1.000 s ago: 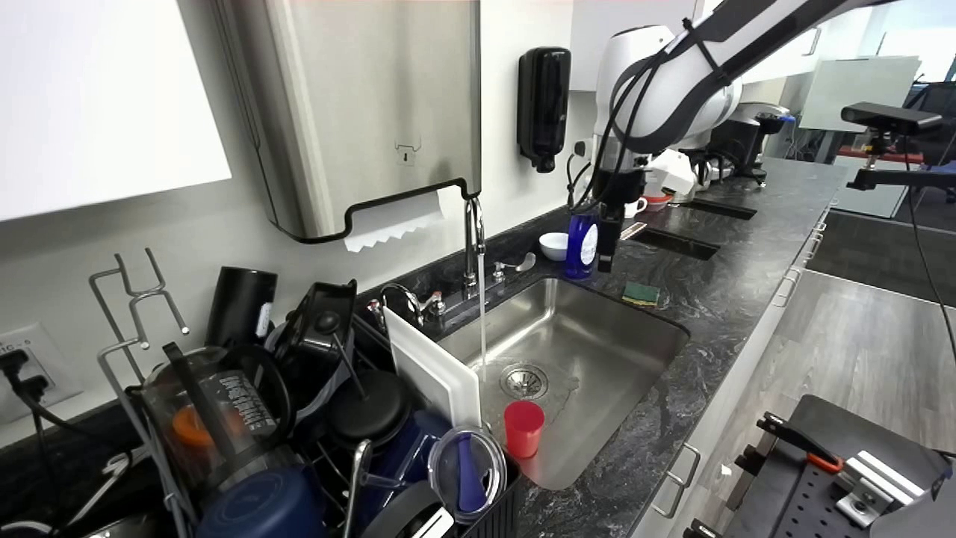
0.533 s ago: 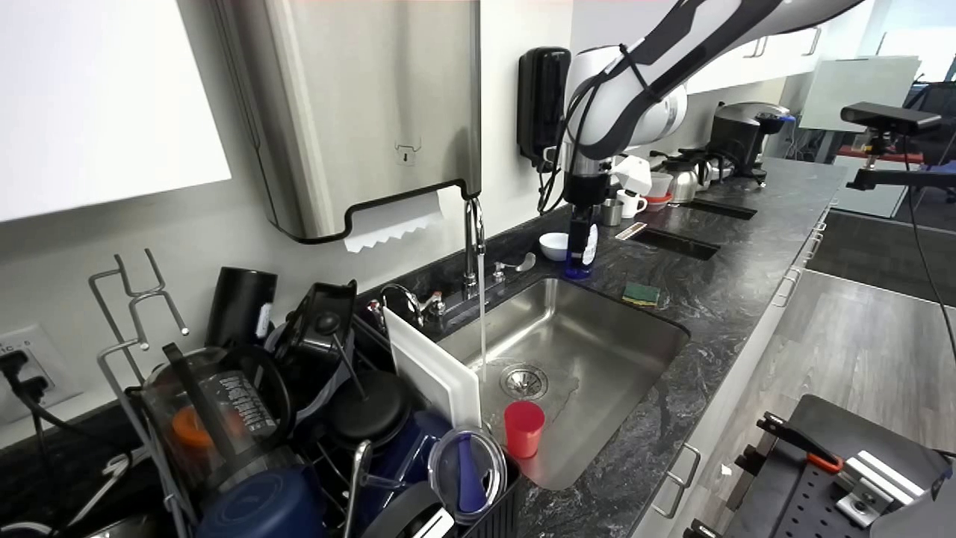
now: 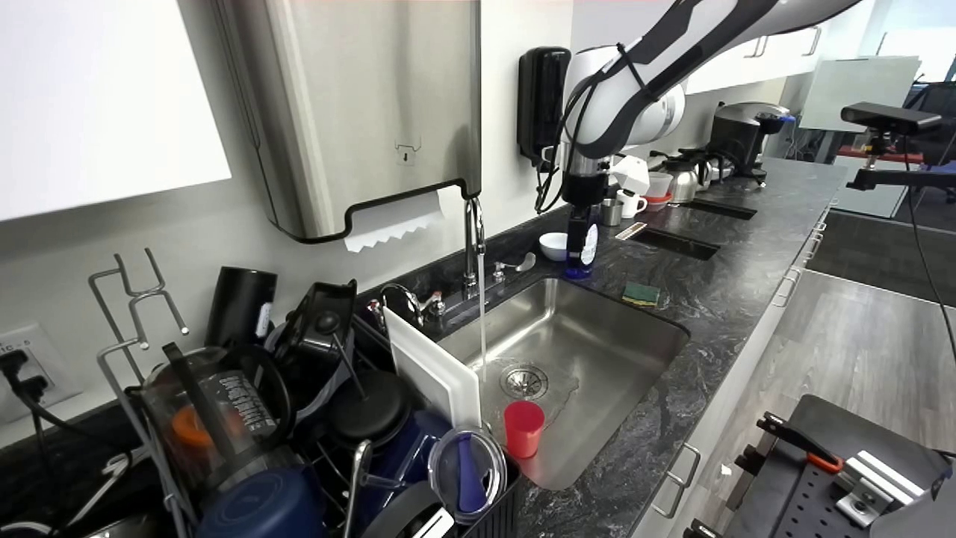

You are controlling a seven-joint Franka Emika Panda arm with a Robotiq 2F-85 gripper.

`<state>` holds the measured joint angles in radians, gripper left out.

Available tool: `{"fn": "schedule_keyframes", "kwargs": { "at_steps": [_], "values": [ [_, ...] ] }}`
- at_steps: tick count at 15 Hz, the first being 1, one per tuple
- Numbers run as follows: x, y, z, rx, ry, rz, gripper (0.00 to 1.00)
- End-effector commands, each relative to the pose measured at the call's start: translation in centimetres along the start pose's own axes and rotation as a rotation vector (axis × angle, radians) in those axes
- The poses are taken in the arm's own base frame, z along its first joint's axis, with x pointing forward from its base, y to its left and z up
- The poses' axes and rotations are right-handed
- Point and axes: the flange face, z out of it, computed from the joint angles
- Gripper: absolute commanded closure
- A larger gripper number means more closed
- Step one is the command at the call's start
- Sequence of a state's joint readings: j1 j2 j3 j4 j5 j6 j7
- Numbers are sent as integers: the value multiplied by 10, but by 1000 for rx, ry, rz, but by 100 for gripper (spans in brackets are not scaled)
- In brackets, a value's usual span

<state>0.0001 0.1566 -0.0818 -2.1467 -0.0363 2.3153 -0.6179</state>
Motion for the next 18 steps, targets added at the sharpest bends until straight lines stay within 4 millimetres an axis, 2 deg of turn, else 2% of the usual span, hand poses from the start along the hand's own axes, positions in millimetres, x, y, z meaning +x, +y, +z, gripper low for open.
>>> {"fn": "schedule_keyframes", "kwargs": {
  "at_steps": [1, 4, 9, 15, 18],
  "values": [
    [0, 1, 0, -6, -7, 7, 0],
    [1, 4, 0, -36, -13, 1, 0],
    [0, 16, 6, 5, -8, -105, 0],
    [-1, 47, 34, 36, 20, -185, 0],
    [8, 64, 50, 29, 10, -188, 0]
  ]
}}
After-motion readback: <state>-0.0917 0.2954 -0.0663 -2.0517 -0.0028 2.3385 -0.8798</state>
